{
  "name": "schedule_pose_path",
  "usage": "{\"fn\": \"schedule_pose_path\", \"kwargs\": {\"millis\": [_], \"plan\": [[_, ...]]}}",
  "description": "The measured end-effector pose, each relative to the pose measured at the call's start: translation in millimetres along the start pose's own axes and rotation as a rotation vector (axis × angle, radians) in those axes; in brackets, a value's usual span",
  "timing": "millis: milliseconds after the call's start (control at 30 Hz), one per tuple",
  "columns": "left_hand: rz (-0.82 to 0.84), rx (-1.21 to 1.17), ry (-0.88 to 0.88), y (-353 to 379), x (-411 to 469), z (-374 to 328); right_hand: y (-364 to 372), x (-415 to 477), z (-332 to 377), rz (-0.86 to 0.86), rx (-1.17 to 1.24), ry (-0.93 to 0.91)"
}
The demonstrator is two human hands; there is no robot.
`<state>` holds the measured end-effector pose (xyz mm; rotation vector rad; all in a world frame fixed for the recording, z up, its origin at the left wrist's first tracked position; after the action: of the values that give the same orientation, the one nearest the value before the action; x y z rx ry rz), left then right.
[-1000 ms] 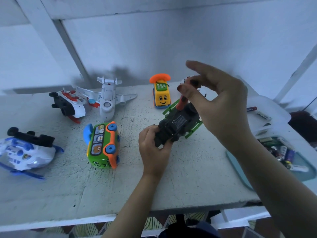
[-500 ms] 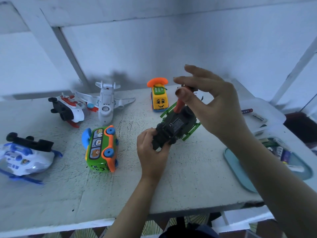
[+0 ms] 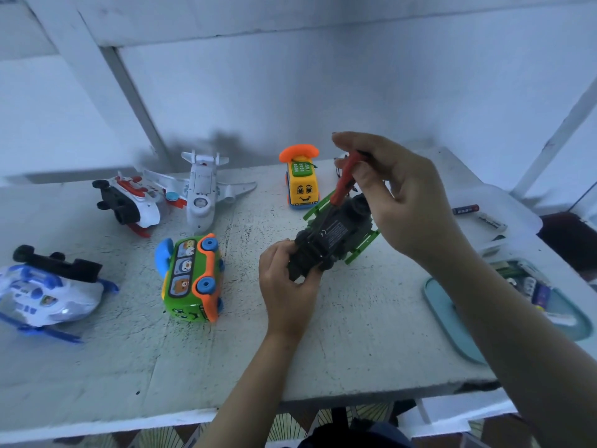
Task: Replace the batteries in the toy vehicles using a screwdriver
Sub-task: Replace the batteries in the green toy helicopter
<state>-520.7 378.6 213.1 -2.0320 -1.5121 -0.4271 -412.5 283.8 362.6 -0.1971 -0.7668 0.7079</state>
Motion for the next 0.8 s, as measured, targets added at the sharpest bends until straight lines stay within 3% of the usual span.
{"fn": "schedule_pose_path", "kwargs": {"millis": [333, 567, 800], "plan": [[-0.005, 0.004, 0.002, -0.6, -0.6, -2.4, 3.9, 3.4, -0.3, -0.204, -0.069, -0.017], [-0.009, -0.006, -0.012, 0.8, -0.1, -1.7, -3.6, 0.2, -5.8, 0.039, 0.052, -0.005], [-0.007, 0.004, -0.009, 0.0, 0.4, 0.5, -5.2, -1.2, -3.5, -0.061, -0.034, -0.064]]}}
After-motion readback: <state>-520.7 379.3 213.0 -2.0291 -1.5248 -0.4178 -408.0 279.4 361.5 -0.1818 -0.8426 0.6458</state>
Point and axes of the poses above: each hand's wrist, its own x-axis towards the middle knuckle, its own y-axis out of the palm, z = x × y, the point moved 2 cm from there along x, towards the middle knuckle, and after that the axes turned 5 degrees about -x, right-handed, at the moved point
